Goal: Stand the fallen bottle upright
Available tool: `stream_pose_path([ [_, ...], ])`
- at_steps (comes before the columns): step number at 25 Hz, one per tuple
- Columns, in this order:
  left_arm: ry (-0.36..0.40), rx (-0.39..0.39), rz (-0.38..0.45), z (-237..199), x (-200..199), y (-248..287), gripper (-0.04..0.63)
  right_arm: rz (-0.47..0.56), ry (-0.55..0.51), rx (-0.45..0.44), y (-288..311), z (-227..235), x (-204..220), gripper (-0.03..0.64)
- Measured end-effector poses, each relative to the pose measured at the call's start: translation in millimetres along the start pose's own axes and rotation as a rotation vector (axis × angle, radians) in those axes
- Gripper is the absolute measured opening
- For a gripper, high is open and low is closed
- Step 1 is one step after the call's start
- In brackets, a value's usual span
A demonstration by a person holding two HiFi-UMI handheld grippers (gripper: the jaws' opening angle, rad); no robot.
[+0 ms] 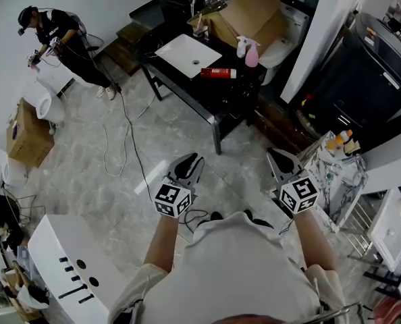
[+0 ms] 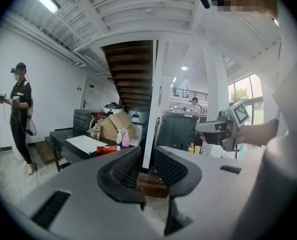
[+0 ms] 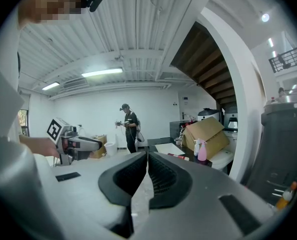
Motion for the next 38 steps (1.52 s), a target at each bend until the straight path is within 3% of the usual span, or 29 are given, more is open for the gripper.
stream_pose_path([
  [12,0.012,0.042,-0.039,-17.5,10.4,-19.1,0.224,-0.016,0.008,0.038,9.1,-30.5,3.2,0.034],
  [25,-0.008,0.037,-0.041,-37.7,17.2,-29.9,0.230,-0.030,0.015,0.055,19.0,-42.7,7.3,0.034],
  [38,-0.021,0.023,-0.074,-66.2,11.6,25.9,0.235,-0.037,0.053,0.050,64.1,8.2,15.8,0.034],
])
Point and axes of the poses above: the fingertips, and each gripper's own axes: y forward along the fingers, z to its right, x out of its underside, the point moved 3 cm from there along -y, backward along the fingers, and after that the axes turned 5 degrees about -y, right-handed, at the moved point
